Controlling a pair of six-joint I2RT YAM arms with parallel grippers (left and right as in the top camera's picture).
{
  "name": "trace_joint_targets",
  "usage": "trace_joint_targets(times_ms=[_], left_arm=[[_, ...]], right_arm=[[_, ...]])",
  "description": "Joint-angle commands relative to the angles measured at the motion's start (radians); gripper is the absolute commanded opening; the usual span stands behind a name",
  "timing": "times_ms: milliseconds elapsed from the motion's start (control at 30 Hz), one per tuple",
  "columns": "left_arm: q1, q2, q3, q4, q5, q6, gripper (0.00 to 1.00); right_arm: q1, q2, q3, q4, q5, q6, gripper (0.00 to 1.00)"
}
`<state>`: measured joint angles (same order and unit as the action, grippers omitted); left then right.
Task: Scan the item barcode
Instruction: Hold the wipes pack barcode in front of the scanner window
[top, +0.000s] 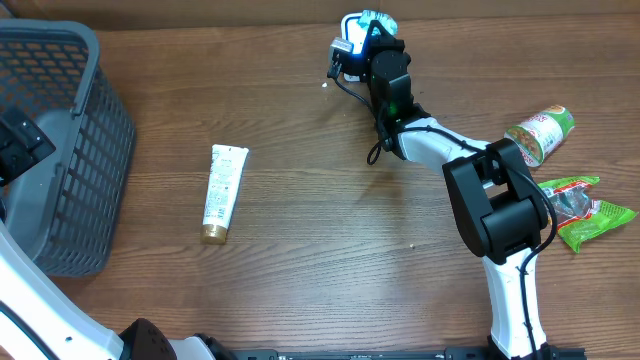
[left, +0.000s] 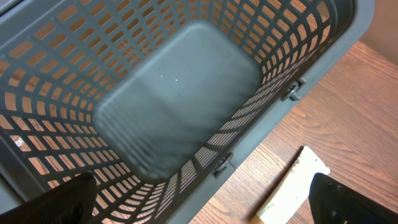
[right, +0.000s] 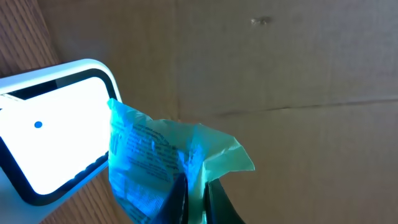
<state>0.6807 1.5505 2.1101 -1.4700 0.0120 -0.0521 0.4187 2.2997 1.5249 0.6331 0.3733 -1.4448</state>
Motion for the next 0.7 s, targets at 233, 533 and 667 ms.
trace_joint_targets(times_ms=[233, 533, 667], left_arm=[[0.0, -0.007, 0.012, 0.003, 0.004, -0.007, 1.0], [0.0, -0.007, 0.012, 0.003, 0.004, -0.007, 1.0], [0.0, -0.007, 0.012, 0.003, 0.004, -0.007, 1.0]], right_arm=[[0.003, 0.003, 0.032, 0.015, 0.022, -0.037, 0.04], [0.012, -0.058, 0.032, -0.001, 0.037, 0.082, 0.04], [0.021, -0.142, 0.032, -0.116, 0.061, 0.215, 0.04]])
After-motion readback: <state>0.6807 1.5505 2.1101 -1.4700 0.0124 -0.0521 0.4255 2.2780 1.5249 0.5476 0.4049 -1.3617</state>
